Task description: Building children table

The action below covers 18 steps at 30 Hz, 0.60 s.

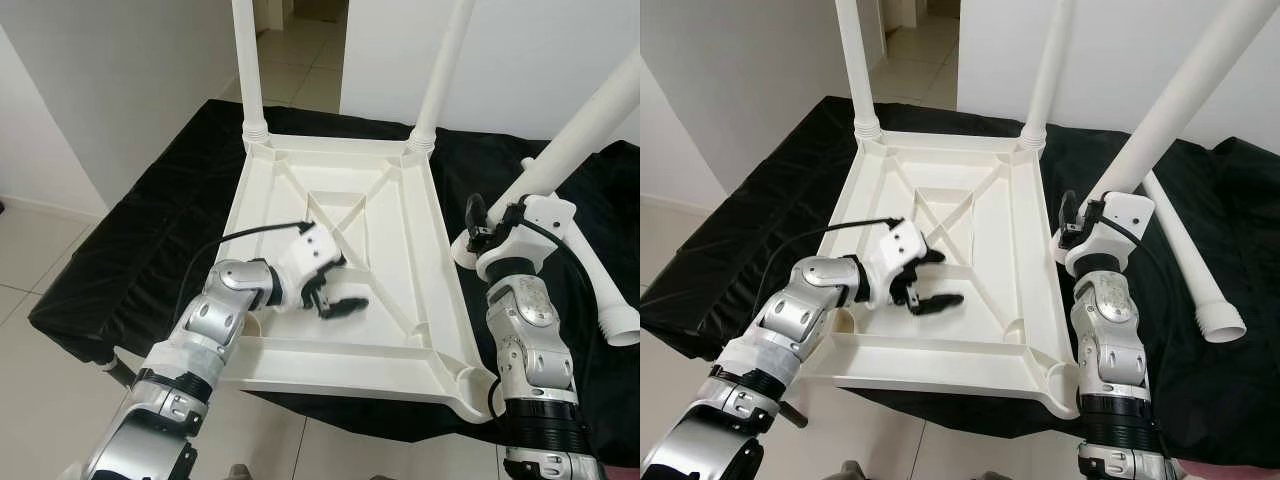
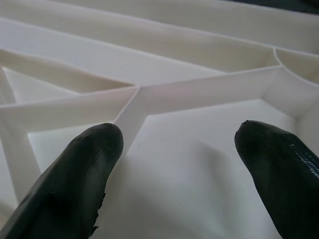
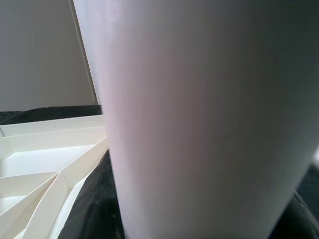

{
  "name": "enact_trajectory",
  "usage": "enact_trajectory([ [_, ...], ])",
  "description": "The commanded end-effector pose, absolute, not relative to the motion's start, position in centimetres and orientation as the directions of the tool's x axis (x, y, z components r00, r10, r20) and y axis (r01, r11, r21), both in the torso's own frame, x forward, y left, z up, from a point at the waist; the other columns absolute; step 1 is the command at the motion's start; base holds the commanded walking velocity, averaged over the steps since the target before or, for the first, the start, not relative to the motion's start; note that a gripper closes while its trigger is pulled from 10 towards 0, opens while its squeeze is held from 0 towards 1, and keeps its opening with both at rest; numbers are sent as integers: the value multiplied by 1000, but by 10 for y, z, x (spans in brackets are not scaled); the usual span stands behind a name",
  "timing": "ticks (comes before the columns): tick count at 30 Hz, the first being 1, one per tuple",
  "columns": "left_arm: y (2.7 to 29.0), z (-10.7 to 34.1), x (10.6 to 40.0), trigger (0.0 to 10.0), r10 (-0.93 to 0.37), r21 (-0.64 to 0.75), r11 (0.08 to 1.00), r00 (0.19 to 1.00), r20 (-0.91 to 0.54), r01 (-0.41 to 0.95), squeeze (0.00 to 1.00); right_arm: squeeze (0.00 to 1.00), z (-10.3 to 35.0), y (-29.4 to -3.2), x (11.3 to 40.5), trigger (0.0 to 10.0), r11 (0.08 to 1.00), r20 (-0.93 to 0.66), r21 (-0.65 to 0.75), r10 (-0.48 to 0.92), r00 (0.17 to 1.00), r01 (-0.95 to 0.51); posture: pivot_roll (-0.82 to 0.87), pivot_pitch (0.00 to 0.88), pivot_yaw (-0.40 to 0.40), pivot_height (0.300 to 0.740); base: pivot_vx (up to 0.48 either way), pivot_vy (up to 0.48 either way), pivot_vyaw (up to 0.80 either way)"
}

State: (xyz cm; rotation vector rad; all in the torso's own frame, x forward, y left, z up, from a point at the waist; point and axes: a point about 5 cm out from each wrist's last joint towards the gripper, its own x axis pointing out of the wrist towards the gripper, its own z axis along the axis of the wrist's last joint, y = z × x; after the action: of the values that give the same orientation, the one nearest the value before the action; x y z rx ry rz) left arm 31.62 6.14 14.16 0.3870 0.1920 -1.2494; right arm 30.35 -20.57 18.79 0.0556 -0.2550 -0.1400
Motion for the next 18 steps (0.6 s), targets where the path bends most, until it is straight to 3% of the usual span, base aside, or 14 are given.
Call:
enact_trajectory([
  [1, 61, 139, 316, 10000, -877, 179, 240, 292, -381, 954, 0, 0, 193, -204, 306, 10000, 990, 266, 67, -137, 954, 123, -89, 0, 2, 740, 0, 0, 0],
  [10, 58, 128, 313, 10000, -854, 173, 226, 280, -438, 959, 0, 0, 193, -204, 306, 10000, 990, 267, 63, -139, 954, 126, -94, 0, 8, 740, 0, 0, 0],
  [18, 54, 123, 329, 10000, -801, 196, 318, 374, -469, 928, 0, 0, 194, -205, 306, 10000, 990, 268, 61, -142, 953, 131, -99, 0, 12, 740, 0, 0, 0],
])
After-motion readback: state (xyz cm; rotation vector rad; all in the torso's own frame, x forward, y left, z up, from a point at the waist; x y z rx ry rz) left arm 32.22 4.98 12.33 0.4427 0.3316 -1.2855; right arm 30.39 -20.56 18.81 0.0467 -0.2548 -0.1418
